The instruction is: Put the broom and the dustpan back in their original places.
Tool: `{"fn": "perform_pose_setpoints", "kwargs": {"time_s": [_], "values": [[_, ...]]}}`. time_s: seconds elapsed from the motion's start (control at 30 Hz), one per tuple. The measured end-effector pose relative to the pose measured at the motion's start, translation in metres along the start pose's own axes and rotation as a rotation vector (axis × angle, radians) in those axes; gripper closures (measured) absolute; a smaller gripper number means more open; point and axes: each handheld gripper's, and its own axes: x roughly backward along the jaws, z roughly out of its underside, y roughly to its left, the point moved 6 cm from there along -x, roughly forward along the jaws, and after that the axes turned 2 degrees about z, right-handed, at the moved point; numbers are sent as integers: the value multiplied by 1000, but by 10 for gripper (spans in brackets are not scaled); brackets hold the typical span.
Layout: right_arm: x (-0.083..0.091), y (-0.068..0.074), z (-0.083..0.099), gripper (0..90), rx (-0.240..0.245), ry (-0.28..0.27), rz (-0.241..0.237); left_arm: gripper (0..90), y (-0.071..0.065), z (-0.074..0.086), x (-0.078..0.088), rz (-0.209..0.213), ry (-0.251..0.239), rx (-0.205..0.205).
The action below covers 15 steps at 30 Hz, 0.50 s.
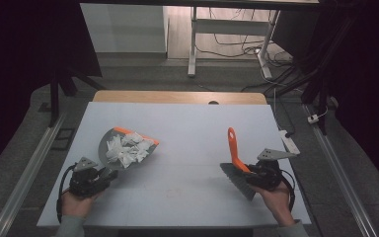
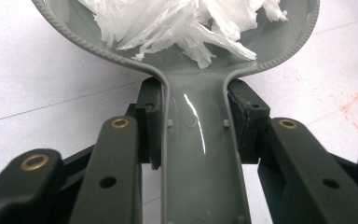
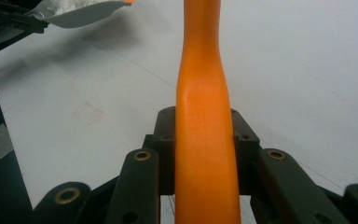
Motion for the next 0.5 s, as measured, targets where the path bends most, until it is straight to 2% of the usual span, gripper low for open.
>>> {"fn": "perform_pose_setpoints", "kwargs": {"time_s": [0.5], "values": [[-5,3,1,706,8,12,-15,613,6,-3,-16,-81,8,68]]}}
